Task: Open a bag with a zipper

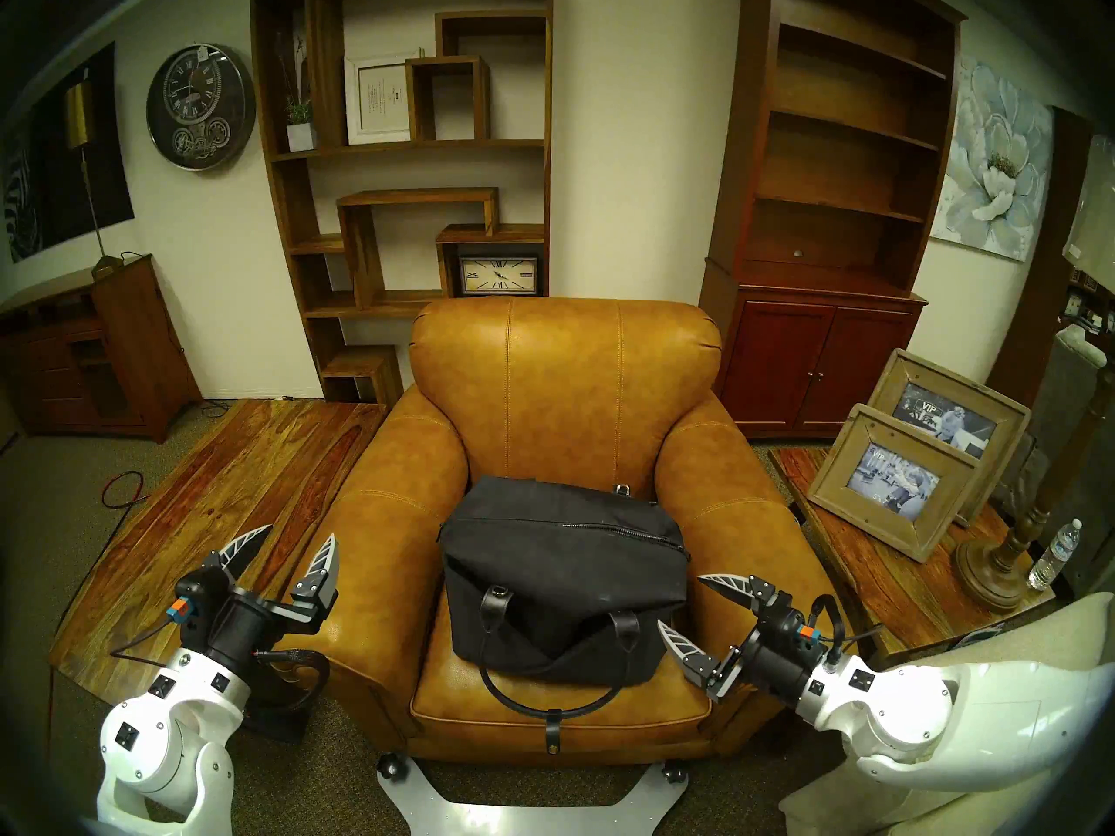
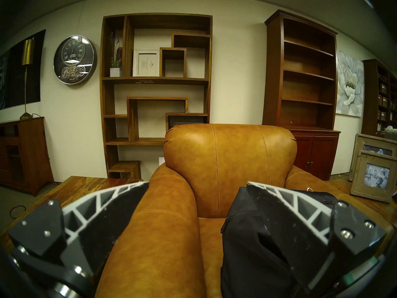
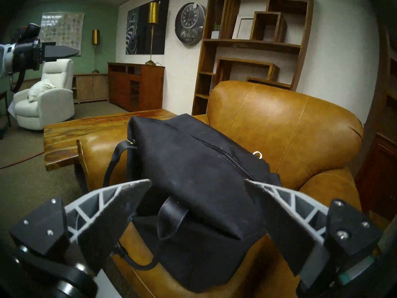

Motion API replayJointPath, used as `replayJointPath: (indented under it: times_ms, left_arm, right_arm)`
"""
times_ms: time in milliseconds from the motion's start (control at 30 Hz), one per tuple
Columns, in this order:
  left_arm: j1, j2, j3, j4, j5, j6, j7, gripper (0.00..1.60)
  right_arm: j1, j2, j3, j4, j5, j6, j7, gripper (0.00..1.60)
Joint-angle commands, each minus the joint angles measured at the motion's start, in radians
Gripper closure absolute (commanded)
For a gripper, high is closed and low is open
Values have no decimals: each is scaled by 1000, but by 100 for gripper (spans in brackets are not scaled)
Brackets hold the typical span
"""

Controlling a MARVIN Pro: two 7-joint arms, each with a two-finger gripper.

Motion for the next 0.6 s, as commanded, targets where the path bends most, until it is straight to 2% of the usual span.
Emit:
replayJointPath:
  times_ms: [0, 567]
  left_arm:
    - [2, 0, -3, -30, -3, -4, -1, 0]
    - [7, 0, -4, -37, -5, -1, 0, 0]
  right_arm:
    - [27, 15, 43, -13, 72, 31, 120, 0]
    - [14, 24, 149, 29, 267, 176, 454, 0]
